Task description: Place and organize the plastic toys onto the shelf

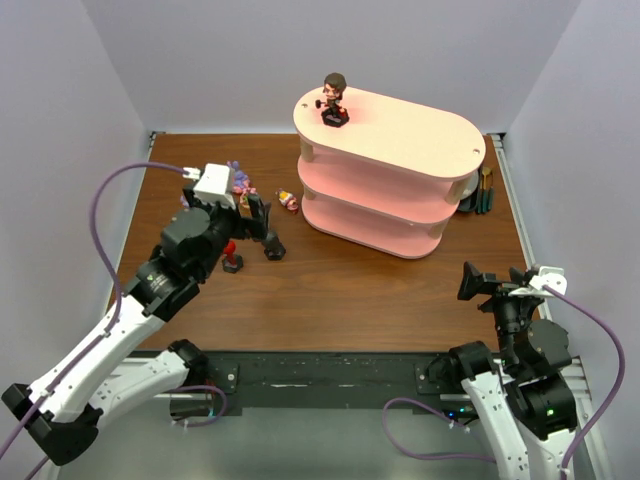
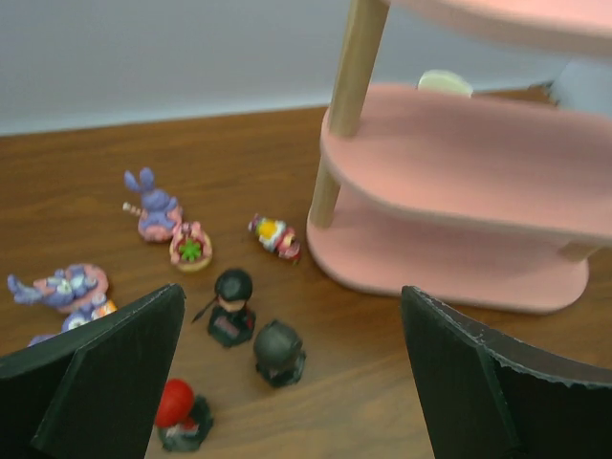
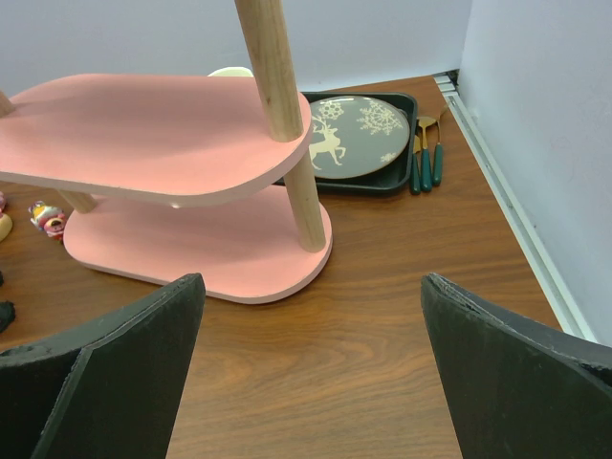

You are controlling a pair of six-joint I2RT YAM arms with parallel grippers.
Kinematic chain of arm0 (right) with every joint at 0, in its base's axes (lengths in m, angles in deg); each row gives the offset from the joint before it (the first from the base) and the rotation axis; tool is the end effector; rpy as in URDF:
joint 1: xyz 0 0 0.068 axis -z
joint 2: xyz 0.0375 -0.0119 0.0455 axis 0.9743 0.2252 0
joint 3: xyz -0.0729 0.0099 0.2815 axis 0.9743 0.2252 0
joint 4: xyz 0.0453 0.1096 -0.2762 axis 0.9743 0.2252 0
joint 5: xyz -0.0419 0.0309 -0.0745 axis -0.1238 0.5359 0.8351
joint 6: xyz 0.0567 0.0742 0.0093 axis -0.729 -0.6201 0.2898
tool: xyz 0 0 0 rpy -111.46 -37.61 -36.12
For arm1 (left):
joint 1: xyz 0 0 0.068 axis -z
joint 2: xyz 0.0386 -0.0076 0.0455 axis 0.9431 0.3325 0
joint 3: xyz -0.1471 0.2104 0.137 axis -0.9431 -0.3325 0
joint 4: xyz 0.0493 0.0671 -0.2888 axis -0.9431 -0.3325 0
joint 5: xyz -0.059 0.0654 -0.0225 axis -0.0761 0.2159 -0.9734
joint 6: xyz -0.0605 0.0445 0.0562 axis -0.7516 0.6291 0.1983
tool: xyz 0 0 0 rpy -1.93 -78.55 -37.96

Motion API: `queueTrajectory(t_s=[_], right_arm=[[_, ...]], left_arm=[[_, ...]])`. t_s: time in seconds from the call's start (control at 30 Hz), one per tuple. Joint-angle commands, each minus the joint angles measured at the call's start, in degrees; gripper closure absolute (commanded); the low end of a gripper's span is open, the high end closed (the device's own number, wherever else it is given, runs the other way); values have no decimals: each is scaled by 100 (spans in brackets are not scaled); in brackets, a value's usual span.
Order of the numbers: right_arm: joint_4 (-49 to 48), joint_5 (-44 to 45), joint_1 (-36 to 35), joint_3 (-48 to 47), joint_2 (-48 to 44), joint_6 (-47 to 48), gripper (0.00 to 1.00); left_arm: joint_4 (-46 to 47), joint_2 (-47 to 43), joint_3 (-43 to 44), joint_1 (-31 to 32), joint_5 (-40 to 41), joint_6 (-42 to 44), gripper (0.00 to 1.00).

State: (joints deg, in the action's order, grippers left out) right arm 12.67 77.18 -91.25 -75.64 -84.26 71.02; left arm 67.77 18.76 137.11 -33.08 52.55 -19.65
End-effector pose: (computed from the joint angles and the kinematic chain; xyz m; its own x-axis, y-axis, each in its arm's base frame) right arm 0.0814 -0.0077 0.3435 0.0223 0.1516 -0.9882 0.0797 0.9850 0.1529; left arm 0.2239 -0.1308 0.3998 -0.1525 -0.1361 -0.9789 0.2324 0.9578 -0.1693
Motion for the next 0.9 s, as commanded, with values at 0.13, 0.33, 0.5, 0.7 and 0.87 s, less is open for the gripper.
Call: queueTrajectory(t_s=[0.13, 0.33, 0.5, 0.7, 0.87], right_arm=[[-111, 106, -24, -4, -159, -54, 1], [-84, 44, -50, -22, -168, -63, 1], [-75, 44, -138, -31, -168, -72, 1], [-49, 44, -252, -57, -168, -71, 1], [-23, 44, -331, -75, -168, -72, 1]], left_arm=[[35, -20, -1285, -58, -173, 490, 0], [359, 164, -1918, -260, -945, 903, 0], [826, 349, -2260, -585, -1544, 1211, 2], [1247, 832, -2402, -1253, -2230, 1704, 2], [1748, 1201, -2463, -1561, -2959, 2125, 2]])
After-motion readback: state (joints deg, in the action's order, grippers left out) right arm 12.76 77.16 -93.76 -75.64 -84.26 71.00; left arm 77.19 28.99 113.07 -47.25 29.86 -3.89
